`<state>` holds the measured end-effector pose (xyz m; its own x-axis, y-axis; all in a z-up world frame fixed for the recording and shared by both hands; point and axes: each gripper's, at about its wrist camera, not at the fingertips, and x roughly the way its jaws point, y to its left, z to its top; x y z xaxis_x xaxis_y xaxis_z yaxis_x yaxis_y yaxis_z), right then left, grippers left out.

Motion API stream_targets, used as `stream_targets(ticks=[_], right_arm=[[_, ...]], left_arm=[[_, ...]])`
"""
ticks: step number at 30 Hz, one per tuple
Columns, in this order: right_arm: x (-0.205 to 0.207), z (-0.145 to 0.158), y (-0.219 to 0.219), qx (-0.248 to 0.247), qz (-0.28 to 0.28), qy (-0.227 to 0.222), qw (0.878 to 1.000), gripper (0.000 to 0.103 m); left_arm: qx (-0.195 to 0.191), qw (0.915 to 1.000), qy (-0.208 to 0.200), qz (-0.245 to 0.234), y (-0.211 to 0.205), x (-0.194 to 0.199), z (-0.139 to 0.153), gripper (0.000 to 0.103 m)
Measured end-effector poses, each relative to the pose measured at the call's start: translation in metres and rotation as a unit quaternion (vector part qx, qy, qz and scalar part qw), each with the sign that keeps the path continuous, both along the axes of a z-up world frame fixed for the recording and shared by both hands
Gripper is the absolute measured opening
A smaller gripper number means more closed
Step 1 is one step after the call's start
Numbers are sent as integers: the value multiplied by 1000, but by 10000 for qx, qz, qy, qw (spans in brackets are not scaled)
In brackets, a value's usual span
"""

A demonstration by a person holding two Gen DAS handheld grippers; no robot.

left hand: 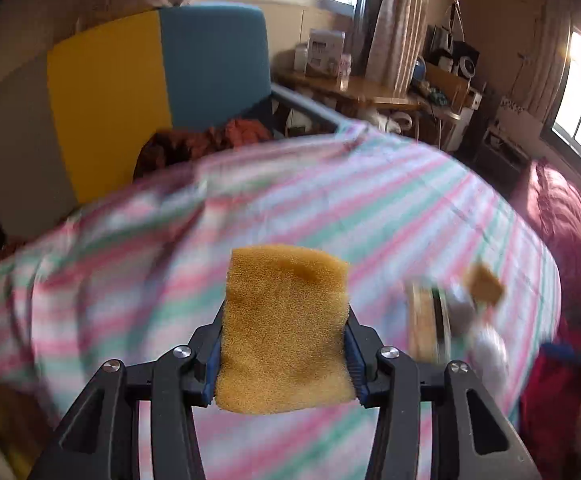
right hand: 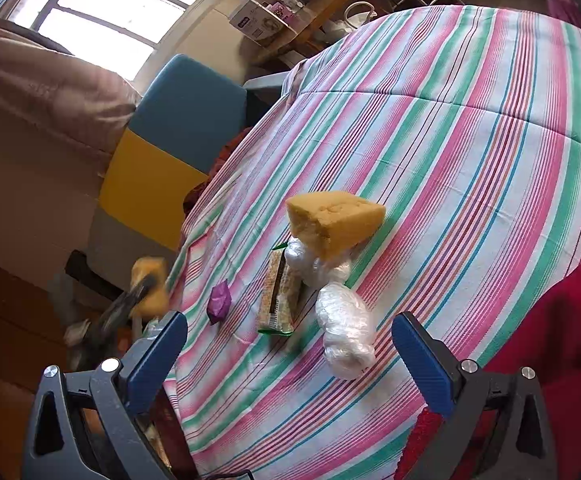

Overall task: Organize objects
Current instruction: 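Grasp a yellow sponge with the left tool, then hold the yellow sponge in the left tool while the right tool grasps a plastic-wrapped bundle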

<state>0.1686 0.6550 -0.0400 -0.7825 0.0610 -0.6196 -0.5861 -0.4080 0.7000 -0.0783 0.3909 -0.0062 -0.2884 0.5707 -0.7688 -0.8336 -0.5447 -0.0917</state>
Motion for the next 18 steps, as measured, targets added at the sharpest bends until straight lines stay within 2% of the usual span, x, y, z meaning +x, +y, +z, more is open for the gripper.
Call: stream_targets(ticks=[7, 9, 10, 13, 15, 18], right_arm=[[-4, -1, -2, 112, -9, -328, 9994, 103], [-7, -2, -3, 117, 15, -478, 9988, 103], [-10, -4, -3, 58, 73, -559, 9984, 103], [-17, -9, -3, 22, 182, -874, 9960, 101], [-23, -8, -5, 173, 208, -1133, 9932, 93], [-34, -11, -7, 280, 379, -1517, 9873, 89]], left_arm=[[-424, 9982, -424, 24, -78, 78, -57, 49], [-447, 9981, -411, 116, -96, 94, -68, 49], [-338, 9985, -399, 183, -106, 99, -70, 49], [-169, 9988, -360, 280, -114, 104, -70, 49], [-122, 9990, -329, 264, -112, 102, -71, 49], [-28, 9982, -513, 294, -111, 94, -79, 49]])
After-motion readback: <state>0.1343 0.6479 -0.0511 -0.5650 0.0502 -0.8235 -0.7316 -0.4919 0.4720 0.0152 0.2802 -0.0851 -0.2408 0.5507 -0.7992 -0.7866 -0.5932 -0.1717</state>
